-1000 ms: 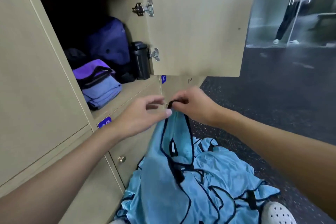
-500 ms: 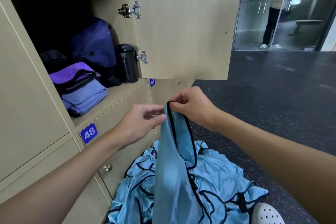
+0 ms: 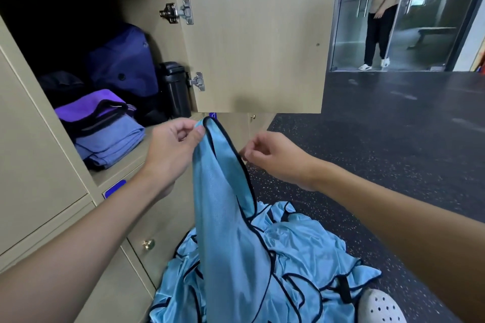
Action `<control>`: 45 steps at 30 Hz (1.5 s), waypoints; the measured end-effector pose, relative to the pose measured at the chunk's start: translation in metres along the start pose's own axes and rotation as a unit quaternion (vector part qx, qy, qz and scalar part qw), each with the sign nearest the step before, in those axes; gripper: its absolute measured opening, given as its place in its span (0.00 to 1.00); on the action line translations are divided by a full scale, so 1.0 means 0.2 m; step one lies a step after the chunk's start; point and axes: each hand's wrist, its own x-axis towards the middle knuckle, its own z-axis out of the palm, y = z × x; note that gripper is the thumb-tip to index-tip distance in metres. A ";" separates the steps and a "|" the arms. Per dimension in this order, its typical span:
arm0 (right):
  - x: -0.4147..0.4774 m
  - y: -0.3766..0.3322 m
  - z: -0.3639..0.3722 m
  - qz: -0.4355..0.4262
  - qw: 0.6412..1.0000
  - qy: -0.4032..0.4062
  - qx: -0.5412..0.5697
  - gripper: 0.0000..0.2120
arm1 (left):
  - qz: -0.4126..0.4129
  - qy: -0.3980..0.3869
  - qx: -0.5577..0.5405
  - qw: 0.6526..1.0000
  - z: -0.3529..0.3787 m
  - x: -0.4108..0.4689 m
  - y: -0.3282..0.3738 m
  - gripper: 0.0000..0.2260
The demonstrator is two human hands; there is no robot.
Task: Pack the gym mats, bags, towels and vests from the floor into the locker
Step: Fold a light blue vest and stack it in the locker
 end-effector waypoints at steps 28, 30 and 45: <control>0.02 -0.07 0.11 -0.053 0.992 0.103 0.050 0.16 | -0.013 0.049 0.003 0.999 0.06 0.00 0.17 0.08; 0.01 -0.08 0.14 -0.058 0.997 0.042 0.030 0.13 | -0.020 0.070 -0.011 0.997 0.08 0.00 0.19 0.09; 0.07 -0.11 0.07 0.015 0.972 0.210 0.107 0.09 | -0.098 -0.185 0.164 0.964 0.13 -0.17 0.04 0.15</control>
